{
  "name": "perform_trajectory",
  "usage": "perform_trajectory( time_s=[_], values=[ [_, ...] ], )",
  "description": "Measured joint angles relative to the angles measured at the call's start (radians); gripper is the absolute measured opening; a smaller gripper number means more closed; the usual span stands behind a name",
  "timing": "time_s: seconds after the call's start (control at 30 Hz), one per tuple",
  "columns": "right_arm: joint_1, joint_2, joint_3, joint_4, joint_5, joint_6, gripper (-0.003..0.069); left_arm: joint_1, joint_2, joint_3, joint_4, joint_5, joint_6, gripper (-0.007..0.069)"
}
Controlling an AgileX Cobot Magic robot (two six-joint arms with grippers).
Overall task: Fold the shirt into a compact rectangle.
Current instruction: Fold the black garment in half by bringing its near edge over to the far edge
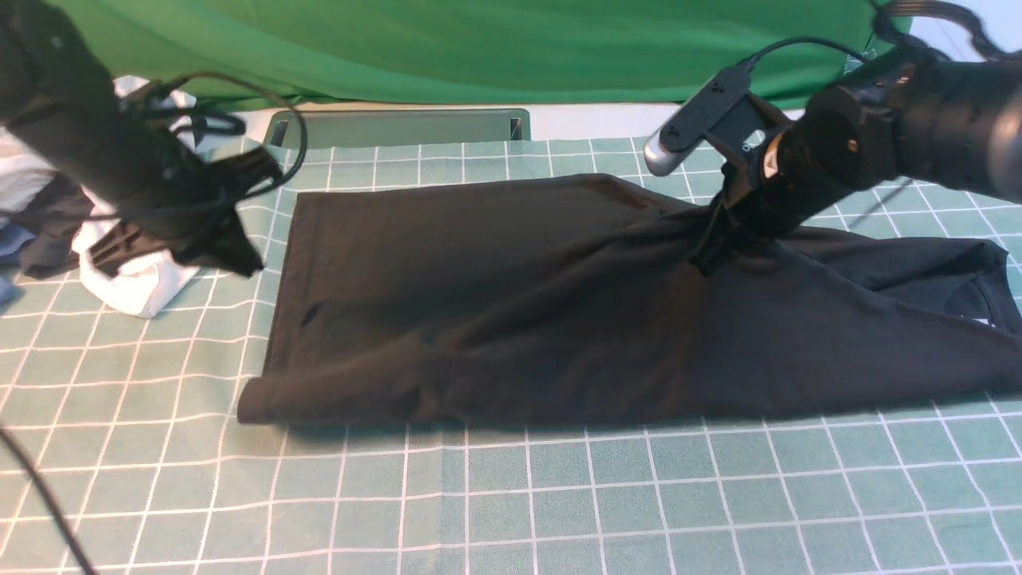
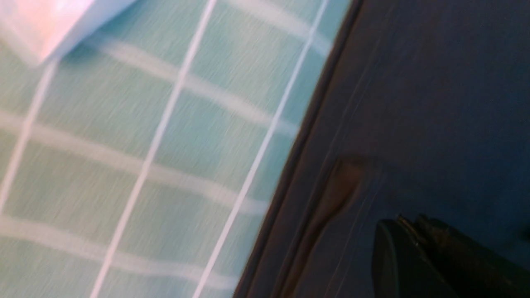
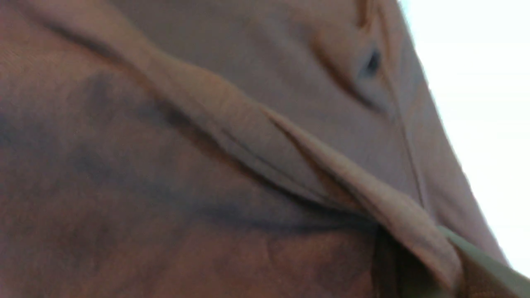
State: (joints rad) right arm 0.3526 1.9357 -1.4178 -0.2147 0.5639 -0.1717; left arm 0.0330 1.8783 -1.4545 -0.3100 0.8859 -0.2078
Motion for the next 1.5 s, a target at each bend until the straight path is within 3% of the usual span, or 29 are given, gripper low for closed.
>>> perform_trajectory(
  time_s=[0.17, 0.37, 0.5, 0.6, 0.87, 1.0, 1.2, 1.5],
  values=[
    [-0.013, 0.075, -0.072, 0.002, -0.016, 0.000, 0.0071, 0.000, 0.121, -0.126, -0.013, 0.017, 0.027, 0.0017],
    [-0.017, 0.087, -0.083, 0.002, -0.016, 0.001, 0.0071, -0.002, 0.155, -0.180, -0.077, 0.159, 0.171, 0.0017],
    [-0.019, 0.087, -0.083, 0.002, -0.016, 0.001, 0.0071, -0.025, 0.157, -0.181, -0.039, 0.245, 0.213, 0.0045],
    [-0.020, 0.087, -0.083, 0.002, -0.016, 0.001, 0.0071, -0.056, 0.161, -0.181, 0.022, 0.255, 0.214, 0.0095],
    [-0.020, 0.087, -0.083, 0.002, -0.015, 0.001, 0.0071, -0.150, 0.211, -0.181, 0.168, 0.162, 0.216, 0.0371],
    [-0.020, 0.087, -0.083, 0.002, -0.015, 0.003, 0.0071, -0.154, 0.238, -0.181, 0.214, 0.144, 0.216, 0.0434],
    [-0.020, 0.087, -0.083, 0.002, -0.015, 0.003, 0.0071, -0.154, 0.260, -0.181, 0.189, 0.111, 0.225, 0.0415],
    [-0.020, 0.087, -0.083, 0.002, -0.015, 0.017, 0.0071, -0.153, 0.284, -0.196, 0.113, 0.115, 0.266, 0.0228]
  ],
)
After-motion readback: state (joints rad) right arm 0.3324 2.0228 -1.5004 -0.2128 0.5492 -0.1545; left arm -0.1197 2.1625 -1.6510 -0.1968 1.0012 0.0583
